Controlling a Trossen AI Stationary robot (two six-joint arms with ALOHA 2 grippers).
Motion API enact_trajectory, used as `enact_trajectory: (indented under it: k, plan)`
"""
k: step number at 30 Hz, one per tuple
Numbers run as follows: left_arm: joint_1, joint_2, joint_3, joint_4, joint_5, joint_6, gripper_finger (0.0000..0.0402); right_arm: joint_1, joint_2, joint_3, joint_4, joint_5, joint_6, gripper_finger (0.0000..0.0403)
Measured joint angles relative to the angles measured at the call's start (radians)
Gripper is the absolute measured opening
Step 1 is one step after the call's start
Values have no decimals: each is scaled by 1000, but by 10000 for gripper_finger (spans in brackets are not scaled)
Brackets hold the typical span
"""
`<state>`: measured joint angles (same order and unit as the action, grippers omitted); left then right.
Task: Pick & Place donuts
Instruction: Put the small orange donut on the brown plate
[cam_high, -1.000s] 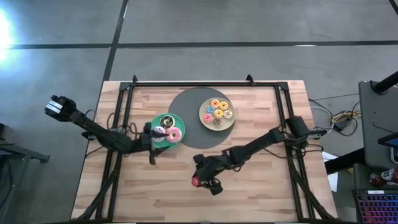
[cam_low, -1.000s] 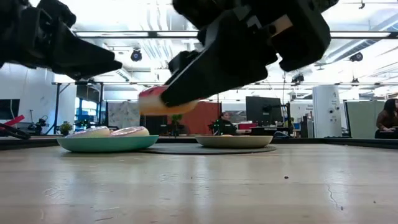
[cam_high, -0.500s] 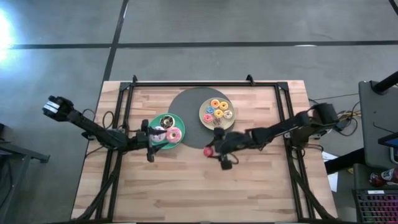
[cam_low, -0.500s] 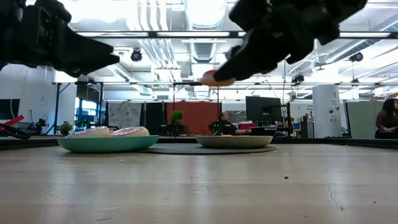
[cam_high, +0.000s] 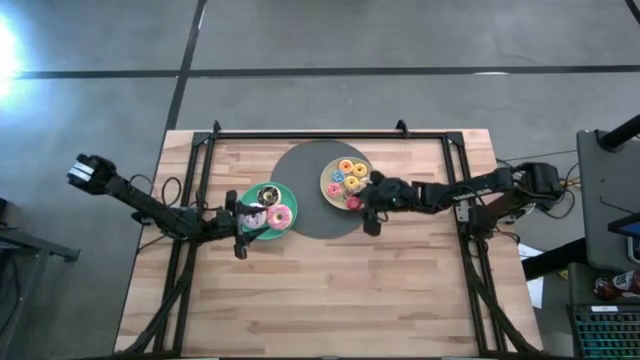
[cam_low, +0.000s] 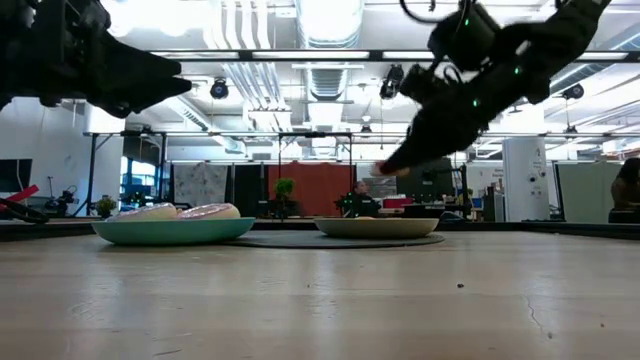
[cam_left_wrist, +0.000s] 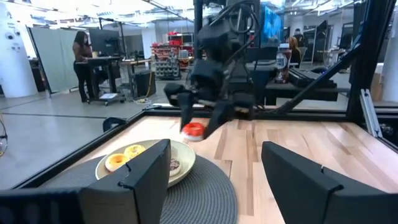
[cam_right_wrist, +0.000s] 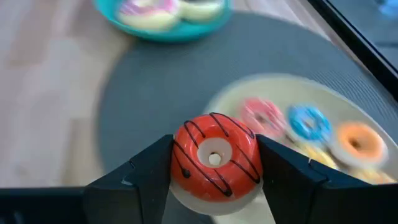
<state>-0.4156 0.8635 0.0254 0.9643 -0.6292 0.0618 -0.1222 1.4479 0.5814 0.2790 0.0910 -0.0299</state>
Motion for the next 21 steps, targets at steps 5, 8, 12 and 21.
enact_trajectory:
  k: [5, 8, 12, 21]
  plan:
    - [0, 0, 0, 0, 0, -1, 227, -90, 10, -48, 17, 0, 36, 207]
    - [0, 0, 0, 0, 0, -1, 227, -115, 20, -72, 50, -1, 50, 207]
    - [0, 0, 0, 0, 0, 4, 227, -128, 21, -95, 76, -5, 70, 207]
    - [2, 0, 0, 1, 0, 4, 227, -131, 42, -99, 77, -10, 95, 207]
